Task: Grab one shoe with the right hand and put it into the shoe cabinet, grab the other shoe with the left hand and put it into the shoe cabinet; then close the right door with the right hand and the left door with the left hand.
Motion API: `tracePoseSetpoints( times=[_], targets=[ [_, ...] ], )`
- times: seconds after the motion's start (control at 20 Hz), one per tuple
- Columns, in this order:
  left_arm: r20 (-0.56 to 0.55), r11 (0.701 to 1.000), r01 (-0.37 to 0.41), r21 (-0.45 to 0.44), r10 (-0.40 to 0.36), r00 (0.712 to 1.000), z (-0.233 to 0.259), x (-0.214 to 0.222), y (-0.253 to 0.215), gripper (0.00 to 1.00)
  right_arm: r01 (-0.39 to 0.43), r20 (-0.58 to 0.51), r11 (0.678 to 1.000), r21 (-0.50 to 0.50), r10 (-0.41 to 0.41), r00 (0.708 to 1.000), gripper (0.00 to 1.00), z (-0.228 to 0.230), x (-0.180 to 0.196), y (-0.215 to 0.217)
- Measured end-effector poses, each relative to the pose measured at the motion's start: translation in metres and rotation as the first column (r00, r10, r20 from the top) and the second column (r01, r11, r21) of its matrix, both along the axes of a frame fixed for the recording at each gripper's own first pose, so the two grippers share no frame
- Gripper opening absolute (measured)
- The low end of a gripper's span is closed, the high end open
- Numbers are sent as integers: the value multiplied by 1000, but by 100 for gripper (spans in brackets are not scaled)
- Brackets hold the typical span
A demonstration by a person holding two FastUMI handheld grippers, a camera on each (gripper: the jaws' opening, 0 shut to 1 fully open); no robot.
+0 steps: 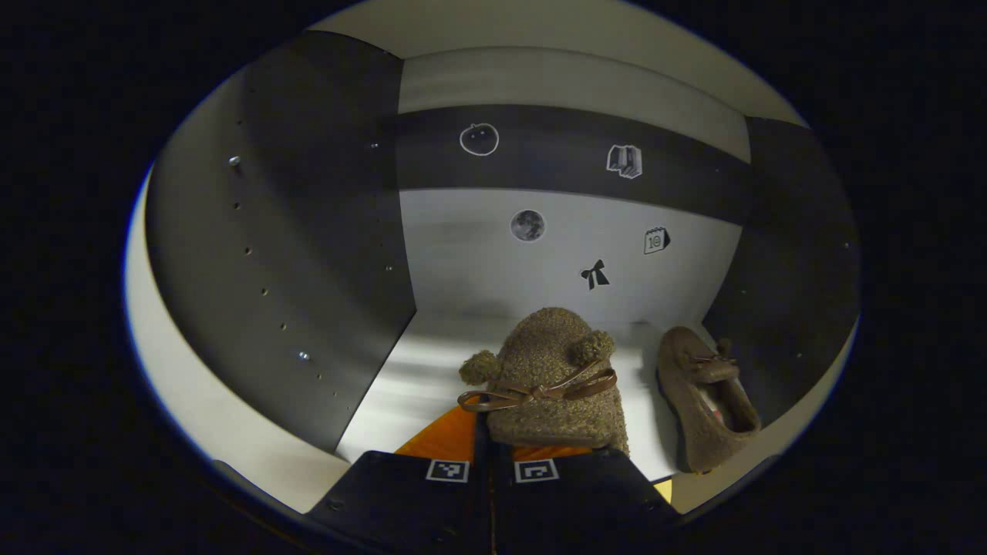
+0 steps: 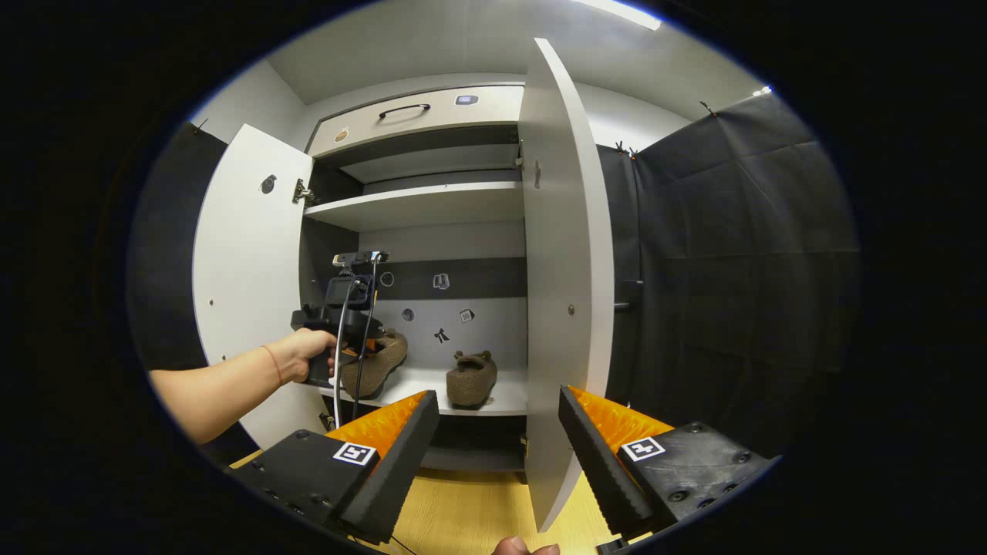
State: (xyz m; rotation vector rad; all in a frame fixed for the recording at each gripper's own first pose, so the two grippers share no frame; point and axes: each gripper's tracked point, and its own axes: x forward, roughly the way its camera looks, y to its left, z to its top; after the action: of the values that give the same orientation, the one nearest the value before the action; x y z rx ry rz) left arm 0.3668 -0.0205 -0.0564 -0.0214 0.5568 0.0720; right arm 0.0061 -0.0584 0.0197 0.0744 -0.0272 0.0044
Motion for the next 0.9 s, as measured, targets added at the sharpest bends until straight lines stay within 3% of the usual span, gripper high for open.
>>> tracePoseSetpoints(
  times=[0.3,0.55,0.7,0.75,0.9],
  targets=[
    [-55,998,-2,59,6,998,-34,55,6,7,2,-1,1000,0,-2,1000,96,3,-2,-1],
    [-82,999,-2,52,6,997,-46,59,2,10,5,-7,1000,10,-5,1000,96,5,-5,3],
    [-72,998,24,58,-19,997,-39,50,0,31,3,-13,1000,30,-3,1000,97,5,-7,3],
    [-62,997,37,65,-33,998,-34,45,-2,29,1,-16,999,38,0,1000,96,4,-9,3],
    [-17,995,66,72,-65,998,-17,26,-9,49,-8,-22,998,56,9,1000,96,4,-14,4]
  ],
)
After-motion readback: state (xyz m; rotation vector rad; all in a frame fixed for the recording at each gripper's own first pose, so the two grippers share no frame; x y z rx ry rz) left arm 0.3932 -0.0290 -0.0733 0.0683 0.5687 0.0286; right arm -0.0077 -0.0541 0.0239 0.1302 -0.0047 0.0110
